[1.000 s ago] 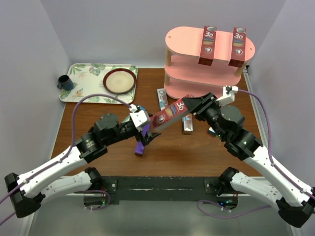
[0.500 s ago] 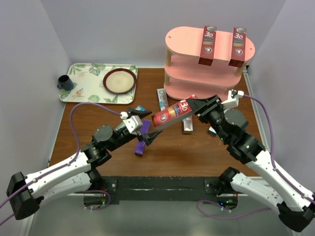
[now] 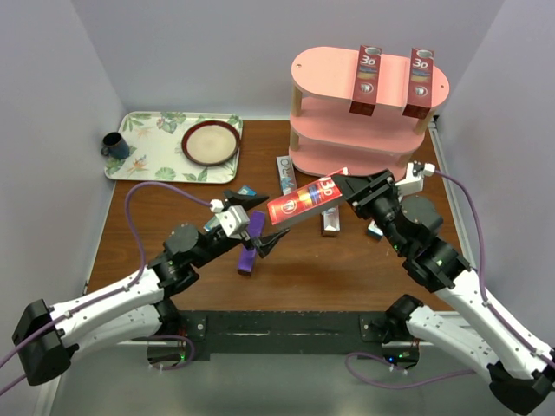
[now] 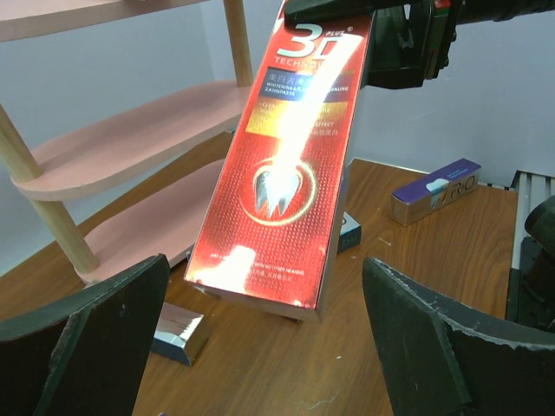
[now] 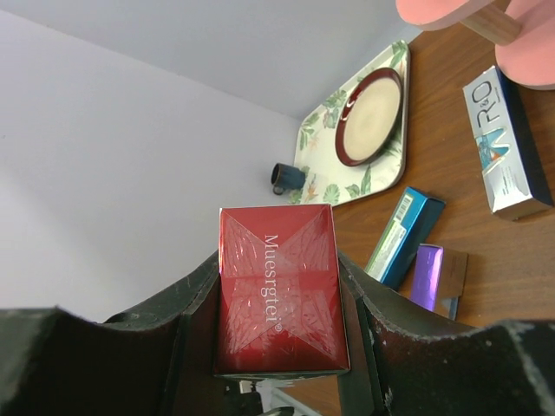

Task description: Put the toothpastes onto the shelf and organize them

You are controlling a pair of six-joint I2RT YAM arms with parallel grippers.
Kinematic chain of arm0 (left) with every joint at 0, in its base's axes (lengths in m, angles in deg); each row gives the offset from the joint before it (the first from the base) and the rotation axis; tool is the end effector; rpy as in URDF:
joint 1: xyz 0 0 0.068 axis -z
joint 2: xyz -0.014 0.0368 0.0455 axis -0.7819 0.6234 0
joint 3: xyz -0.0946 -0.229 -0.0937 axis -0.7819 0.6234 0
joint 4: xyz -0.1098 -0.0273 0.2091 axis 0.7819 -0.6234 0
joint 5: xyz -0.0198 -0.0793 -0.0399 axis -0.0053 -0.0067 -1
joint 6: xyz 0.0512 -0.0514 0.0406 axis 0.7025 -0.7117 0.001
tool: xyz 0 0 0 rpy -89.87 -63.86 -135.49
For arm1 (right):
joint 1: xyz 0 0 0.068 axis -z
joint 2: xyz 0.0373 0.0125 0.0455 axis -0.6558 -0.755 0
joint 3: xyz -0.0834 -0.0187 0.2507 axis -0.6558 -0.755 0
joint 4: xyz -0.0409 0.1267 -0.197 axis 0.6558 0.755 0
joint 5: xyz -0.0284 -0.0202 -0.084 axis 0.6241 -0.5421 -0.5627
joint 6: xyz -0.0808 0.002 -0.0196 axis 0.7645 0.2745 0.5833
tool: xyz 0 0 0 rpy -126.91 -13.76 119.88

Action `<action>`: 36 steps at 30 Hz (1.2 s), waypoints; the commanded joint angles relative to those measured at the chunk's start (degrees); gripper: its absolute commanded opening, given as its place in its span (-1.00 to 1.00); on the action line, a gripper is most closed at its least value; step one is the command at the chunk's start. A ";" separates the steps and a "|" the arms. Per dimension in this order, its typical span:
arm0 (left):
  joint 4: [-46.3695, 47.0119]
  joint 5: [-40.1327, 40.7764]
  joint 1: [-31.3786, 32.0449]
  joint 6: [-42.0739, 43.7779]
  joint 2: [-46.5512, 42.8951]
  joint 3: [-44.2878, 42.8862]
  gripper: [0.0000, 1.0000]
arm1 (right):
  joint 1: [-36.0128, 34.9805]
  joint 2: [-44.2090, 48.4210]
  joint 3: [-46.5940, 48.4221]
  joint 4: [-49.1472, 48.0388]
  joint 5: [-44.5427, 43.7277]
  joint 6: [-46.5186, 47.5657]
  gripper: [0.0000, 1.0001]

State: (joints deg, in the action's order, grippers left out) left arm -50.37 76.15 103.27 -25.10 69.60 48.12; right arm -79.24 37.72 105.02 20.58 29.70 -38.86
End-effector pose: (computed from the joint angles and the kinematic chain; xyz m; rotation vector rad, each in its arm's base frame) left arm 0.1285 -0.1779 0.3151 0.7317 1.2186 -0.8153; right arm 0.1536 0.0966 0.3634 0.6277 1.6228 1.1667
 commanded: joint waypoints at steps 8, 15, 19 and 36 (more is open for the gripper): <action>9.42 -1.03 0.11 -4.15 1.01 1.20 0.98 | 0.73 0.32 -0.52 -7.03 3.55 -4.35 -0.88; 12.32 -2.53 0.11 -5.03 2.51 1.11 0.75 | 0.91 0.06 -1.49 -8.18 4.70 -5.59 -0.88; 11.89 -3.06 0.11 -5.21 2.77 0.94 0.38 | 1.35 0.41 -1.93 -8.62 4.79 -6.29 -0.88; 5.48 1.33 0.11 -6.00 0.14 -2.40 -0.87 | 2.05 0.59 0.00 -4.05 4.61 -0.85 0.97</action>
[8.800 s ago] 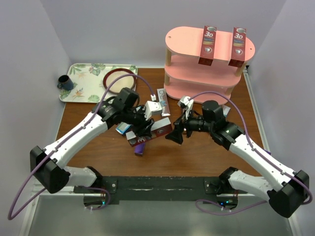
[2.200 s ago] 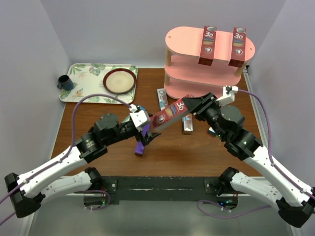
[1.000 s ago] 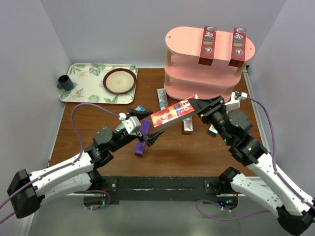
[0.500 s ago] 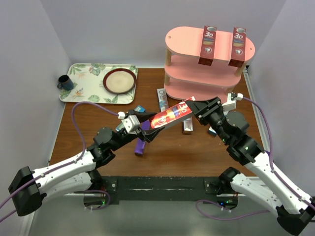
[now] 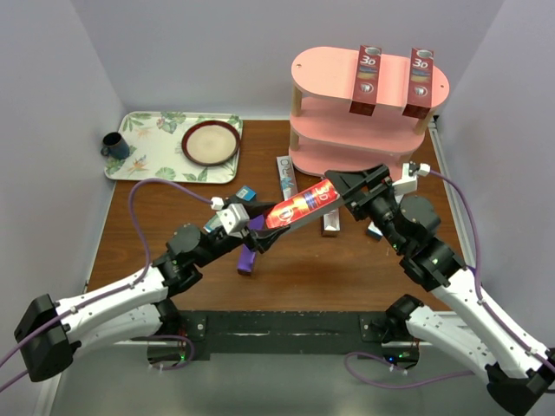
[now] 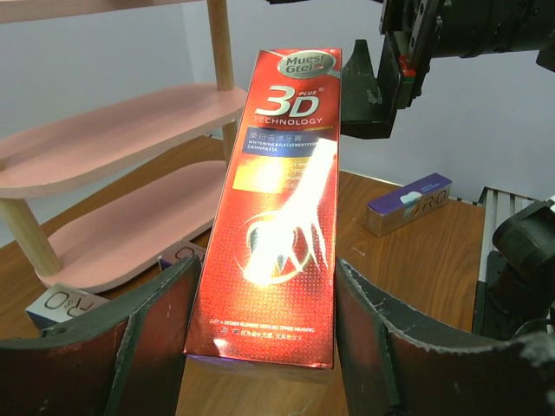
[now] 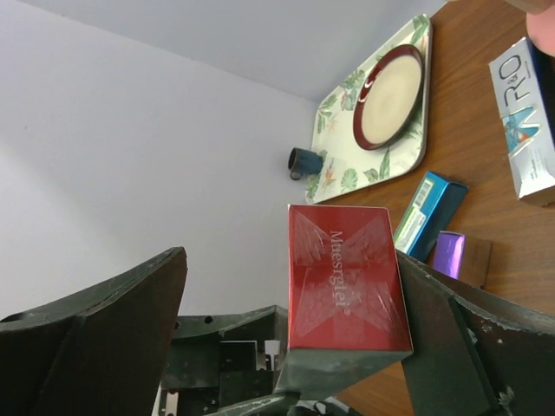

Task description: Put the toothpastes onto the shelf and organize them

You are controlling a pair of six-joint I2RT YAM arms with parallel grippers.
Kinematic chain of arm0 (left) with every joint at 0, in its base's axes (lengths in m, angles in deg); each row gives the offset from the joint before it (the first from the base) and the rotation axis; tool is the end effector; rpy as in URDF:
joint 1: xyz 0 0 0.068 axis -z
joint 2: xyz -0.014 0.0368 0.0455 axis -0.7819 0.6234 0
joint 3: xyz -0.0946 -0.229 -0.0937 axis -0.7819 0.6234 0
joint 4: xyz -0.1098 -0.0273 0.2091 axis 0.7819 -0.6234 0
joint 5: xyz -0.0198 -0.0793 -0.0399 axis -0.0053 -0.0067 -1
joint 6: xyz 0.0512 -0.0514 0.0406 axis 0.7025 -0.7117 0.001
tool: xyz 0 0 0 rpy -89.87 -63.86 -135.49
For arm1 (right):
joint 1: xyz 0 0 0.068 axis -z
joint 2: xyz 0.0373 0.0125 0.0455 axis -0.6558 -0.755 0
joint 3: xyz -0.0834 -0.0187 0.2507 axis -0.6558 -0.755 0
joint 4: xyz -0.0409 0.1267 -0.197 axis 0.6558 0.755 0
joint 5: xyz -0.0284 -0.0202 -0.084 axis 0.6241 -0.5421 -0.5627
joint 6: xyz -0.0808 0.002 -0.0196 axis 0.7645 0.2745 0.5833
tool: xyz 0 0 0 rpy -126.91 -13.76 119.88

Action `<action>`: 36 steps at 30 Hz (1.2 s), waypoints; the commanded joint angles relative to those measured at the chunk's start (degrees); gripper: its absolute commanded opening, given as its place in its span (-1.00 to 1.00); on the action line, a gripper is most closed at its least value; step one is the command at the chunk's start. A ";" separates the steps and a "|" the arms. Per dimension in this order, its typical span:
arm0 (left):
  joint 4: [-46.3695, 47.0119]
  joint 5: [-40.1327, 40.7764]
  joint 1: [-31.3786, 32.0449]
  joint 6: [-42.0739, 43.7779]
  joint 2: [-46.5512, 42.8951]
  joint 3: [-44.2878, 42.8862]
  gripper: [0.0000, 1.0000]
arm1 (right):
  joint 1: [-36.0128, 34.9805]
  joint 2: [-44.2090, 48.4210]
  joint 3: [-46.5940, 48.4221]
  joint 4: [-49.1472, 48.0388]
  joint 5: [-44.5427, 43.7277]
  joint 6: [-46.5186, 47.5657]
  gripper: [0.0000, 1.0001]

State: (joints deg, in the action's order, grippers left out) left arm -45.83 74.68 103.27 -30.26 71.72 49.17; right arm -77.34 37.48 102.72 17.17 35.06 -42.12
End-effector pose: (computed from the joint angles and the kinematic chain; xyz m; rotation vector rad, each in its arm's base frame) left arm 0.1300 -0.1829 0.3121 0.6924 1.2276 -0.9104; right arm 0.1576 0.1003 0.3569 0.6329 1.6303 1.2631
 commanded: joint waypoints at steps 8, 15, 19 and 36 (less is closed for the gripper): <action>0.84 8.32 0.11 -2.07 -4.53 -4.85 -1.00 | 0.15 1.09 2.83 3.93 -2.59 6.45 0.97; 0.31 13.35 0.02 -1.64 -5.77 -7.40 -1.00 | 0.24 3.99 1.51 8.32 -2.15 10.41 0.97; 0.40 14.23 0.02 -1.20 -5.42 -8.72 -1.00 | 0.15 4.87 1.68 10.96 -2.68 13.13 0.97; -8.01 27.40 -0.33 8.47 10.48 -34.10 -1.00 | 0.15 7.33 2.56 20.18 -3.38 23.32 0.97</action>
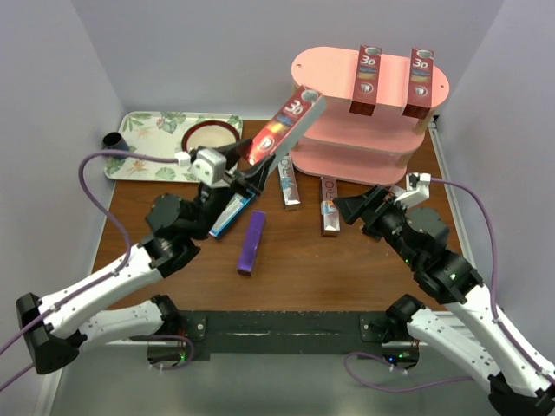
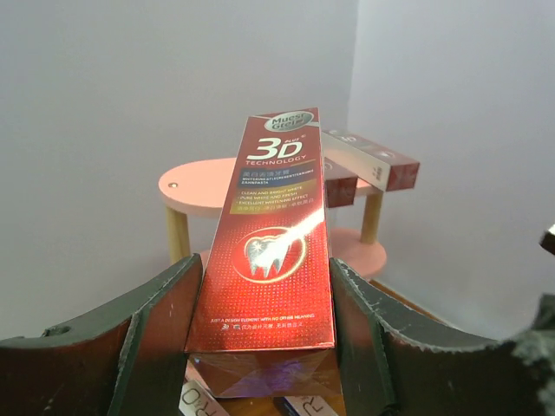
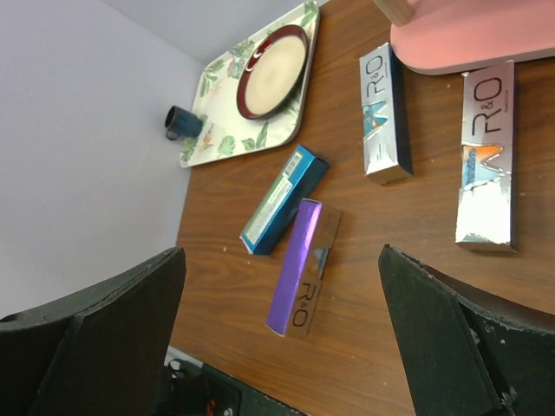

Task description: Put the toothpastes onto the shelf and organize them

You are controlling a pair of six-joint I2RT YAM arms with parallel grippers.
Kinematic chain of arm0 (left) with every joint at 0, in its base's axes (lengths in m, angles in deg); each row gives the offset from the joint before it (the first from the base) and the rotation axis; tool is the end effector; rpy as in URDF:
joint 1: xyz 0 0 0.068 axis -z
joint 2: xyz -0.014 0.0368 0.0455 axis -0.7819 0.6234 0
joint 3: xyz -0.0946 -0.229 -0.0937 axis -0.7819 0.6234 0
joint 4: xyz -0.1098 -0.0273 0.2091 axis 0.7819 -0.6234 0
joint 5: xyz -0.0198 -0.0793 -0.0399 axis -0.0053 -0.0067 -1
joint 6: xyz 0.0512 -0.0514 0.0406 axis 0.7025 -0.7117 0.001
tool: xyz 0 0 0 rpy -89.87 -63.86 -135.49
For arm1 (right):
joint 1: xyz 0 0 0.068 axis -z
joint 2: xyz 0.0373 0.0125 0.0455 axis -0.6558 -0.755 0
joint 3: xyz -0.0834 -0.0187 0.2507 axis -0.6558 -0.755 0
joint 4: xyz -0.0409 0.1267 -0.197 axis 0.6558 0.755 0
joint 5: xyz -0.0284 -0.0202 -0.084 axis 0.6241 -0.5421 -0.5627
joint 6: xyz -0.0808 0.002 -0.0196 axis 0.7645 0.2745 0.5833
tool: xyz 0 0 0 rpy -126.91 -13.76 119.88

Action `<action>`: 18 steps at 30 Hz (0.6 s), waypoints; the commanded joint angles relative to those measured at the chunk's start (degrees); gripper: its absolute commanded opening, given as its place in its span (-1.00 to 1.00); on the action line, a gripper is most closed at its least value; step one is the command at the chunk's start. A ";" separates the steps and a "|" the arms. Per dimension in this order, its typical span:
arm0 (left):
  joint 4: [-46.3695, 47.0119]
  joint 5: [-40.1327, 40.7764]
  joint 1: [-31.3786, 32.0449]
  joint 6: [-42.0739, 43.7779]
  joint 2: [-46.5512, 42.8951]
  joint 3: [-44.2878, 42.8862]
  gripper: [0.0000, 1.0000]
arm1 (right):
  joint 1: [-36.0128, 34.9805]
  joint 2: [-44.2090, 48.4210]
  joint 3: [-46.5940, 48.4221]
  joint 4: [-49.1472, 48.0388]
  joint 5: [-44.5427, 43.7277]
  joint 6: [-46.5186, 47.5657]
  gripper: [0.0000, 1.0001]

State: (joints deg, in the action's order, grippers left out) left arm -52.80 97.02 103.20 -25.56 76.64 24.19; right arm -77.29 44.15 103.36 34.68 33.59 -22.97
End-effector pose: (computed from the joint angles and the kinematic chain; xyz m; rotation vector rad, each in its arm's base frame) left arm 0.1536 -0.1669 0.4354 0.3082 1.1146 -0.6517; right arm 0.1321 0.0791 0.3343 0.3692 1.8206 0.8977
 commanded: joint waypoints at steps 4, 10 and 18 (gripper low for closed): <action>-3.09 8.93 -1.05 5.53 13.82 -19.13 -1.00 | 0.10 0.58 2.45 4.79 -1.57 6.47 0.97; -6.25 12.62 -1.76 6.15 27.17 -32.23 -1.00 | 0.19 0.93 3.16 7.16 -1.30 9.72 0.97; -5.29 18.08 -2.37 8.43 40.46 -45.95 -1.00 | 0.10 1.10 3.60 9.10 -0.52 13.41 0.97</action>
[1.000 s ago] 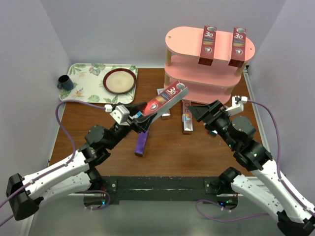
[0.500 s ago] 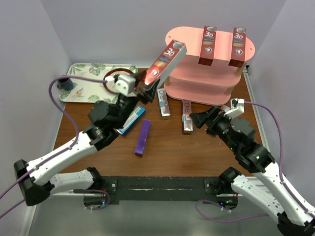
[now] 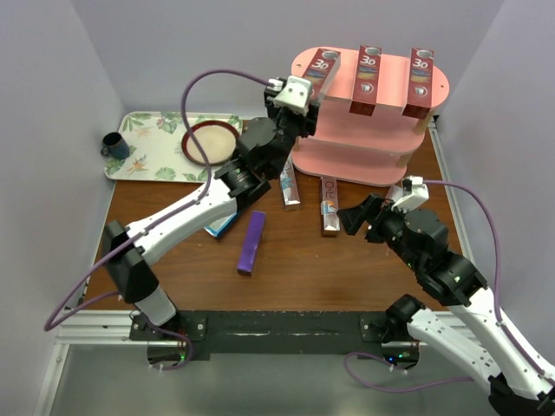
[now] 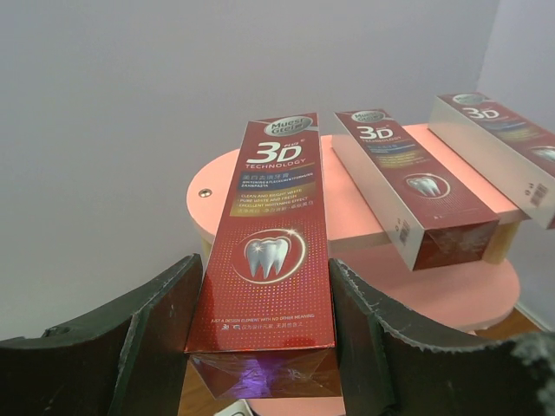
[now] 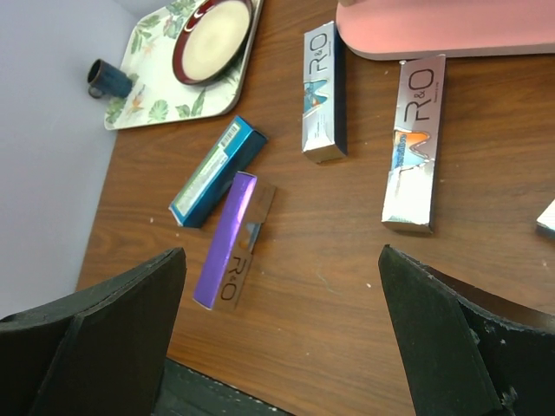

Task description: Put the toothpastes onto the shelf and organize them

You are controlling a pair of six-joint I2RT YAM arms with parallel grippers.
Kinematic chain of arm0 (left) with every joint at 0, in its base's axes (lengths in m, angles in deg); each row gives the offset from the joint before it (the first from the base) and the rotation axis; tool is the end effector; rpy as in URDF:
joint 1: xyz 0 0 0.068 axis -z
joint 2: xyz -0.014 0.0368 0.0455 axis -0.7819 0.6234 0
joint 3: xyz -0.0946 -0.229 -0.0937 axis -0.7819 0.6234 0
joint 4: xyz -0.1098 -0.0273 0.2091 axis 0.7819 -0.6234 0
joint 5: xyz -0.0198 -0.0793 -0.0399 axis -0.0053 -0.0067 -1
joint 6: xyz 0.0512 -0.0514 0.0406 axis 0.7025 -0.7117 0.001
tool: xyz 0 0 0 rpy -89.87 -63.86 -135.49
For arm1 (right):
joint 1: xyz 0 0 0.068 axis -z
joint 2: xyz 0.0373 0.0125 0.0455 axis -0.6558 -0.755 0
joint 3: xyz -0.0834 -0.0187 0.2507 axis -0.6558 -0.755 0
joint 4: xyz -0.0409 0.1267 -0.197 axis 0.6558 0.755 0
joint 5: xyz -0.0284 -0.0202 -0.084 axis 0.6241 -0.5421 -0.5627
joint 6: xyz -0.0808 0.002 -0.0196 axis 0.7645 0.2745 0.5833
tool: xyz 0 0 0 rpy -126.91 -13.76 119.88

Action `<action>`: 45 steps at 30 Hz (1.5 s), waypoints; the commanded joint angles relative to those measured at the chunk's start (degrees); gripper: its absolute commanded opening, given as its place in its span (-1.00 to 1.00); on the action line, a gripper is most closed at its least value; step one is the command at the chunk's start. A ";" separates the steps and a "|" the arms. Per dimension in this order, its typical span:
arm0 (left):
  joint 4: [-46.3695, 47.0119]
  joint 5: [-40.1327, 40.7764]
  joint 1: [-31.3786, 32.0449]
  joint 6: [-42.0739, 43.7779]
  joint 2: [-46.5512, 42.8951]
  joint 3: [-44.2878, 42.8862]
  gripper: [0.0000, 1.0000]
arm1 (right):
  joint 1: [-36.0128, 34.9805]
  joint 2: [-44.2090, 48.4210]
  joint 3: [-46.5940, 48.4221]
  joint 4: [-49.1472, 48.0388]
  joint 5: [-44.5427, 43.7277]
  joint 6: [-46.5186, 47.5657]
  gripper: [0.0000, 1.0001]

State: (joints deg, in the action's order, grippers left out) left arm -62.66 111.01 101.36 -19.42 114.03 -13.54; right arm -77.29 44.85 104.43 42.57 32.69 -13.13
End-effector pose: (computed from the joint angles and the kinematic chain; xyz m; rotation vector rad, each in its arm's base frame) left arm 0.2744 -0.2735 0.4582 0.2362 1.3047 -0.3221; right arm 0.1253 0.0728 0.3229 0.2148 1.9200 0.7065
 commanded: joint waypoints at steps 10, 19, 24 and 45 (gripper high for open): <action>11.43 8.66 -1.06 8.44 16.25 -18.08 -1.00 | 0.10 -1.35 2.26 2.00 5.21 8.06 0.97; 10.90 9.89 -2.03 13.19 23.28 -26.35 -1.00 | 0.10 -1.79 2.18 3.41 4.96 9.29 0.97; 10.02 9.19 -2.03 13.10 23.11 -26.00 -1.00 | 0.10 -1.88 2.17 3.32 5.22 9.20 0.97; 7.03 8.31 -1.24 11.17 21.62 -26.53 0.00 | 0.10 -2.15 1.47 2.79 6.10 8.85 0.97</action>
State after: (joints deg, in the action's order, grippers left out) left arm -59.97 119.53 99.62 -7.55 138.82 -37.80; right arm -77.29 42.95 104.49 46.27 37.37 -5.05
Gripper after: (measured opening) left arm 0.626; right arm 0.985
